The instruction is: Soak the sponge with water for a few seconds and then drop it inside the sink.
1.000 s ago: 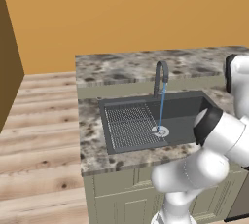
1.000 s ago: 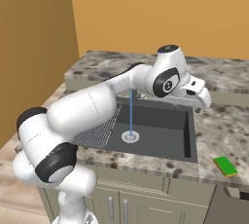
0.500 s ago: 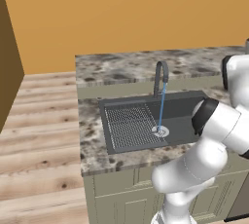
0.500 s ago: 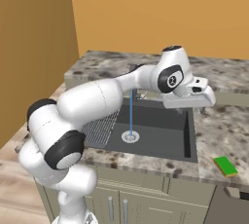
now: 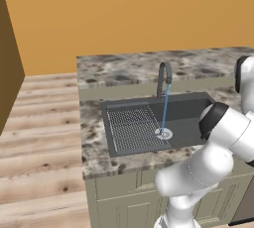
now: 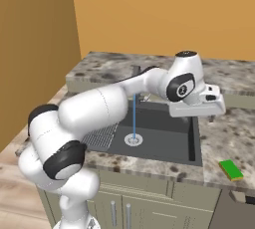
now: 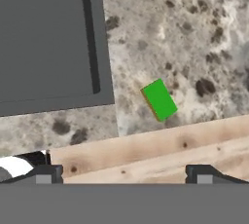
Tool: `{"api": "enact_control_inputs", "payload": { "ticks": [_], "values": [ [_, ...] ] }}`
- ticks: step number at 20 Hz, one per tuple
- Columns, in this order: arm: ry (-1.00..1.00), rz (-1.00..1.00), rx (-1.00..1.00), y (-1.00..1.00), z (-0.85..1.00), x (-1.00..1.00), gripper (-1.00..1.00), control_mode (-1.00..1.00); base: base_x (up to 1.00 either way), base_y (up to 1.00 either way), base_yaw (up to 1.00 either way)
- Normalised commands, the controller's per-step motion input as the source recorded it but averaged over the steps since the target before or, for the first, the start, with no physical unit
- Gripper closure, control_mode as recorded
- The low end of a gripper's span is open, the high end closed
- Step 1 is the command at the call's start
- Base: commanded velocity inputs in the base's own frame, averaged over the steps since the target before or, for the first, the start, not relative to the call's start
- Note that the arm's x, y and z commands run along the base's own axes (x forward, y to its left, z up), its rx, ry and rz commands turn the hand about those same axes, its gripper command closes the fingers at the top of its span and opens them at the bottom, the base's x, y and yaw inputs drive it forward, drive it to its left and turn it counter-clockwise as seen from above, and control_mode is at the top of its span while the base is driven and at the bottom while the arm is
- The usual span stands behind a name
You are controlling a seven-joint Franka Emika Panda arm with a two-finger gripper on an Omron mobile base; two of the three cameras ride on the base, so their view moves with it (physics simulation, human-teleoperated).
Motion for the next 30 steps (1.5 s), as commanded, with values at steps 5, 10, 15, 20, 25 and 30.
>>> {"api": "enact_control_inputs", "payload": {
  "ticks": [5,10,15,20,25,30],
  "values": [
    [0.09,0.27,0.01,-0.03,-0.07,-0.02,-1.0,-1.0,0.0,0.0,0.0],
    [0.18,0.29,0.0,-0.06,-0.09,0.0,-1.0,-1.0,0.0,0.0,0.0],
    [0.05,0.16,0.03,-0.36,-0.13,-0.02,-1.0,-1.0,0.0,0.0,0.0],
    [0.0,0.03,0.09,-0.36,-0.12,0.0,-1.0,-1.0,0.0,0.0,0.0],
    [0.0,0.0,0.04,-0.14,-0.03,0.05,-1.0,-1.0,0.0,0.0,0.0],
    [-0.05,-0.01,0.03,-0.08,-0.03,0.1,-1.0,-1.0,0.0,0.0,0.0]
  ]
}}
